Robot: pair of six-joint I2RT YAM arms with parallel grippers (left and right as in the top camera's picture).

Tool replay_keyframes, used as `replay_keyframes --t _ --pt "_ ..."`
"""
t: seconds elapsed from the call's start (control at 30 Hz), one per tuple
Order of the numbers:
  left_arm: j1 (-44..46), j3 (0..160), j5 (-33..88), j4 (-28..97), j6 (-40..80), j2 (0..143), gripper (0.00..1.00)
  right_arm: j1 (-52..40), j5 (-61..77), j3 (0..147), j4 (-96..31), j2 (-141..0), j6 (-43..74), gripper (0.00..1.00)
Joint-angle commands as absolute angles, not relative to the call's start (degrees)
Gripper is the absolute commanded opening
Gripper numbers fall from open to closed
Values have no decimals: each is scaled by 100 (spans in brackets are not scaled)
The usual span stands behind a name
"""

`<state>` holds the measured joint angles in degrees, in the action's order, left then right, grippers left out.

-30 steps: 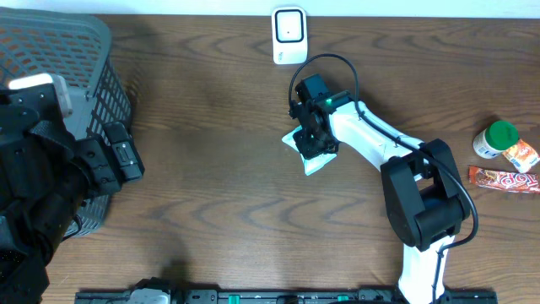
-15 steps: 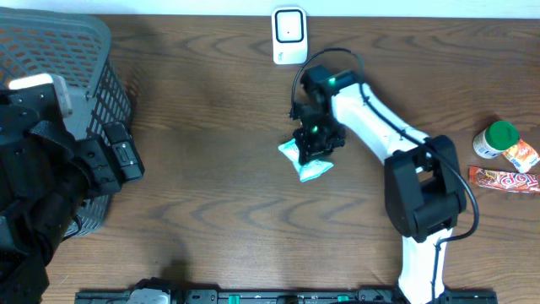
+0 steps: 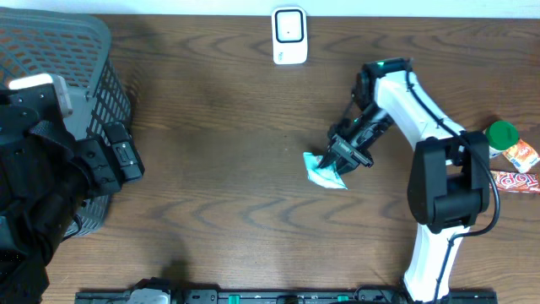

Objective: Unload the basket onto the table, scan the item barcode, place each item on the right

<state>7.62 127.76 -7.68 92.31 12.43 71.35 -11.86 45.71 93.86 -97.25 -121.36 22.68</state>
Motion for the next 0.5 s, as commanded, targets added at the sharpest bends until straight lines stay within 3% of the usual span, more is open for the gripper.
replay_keyframes --t 0.0,0.47 --pt "781 12772 -821 9677 1275 7109 98 -1022 5315 9456 -9754 -12140 3472 8" --pt "781 12772 -821 9677 1278 7109 98 -845 6545 9454 -9662 -12140 6182 7"
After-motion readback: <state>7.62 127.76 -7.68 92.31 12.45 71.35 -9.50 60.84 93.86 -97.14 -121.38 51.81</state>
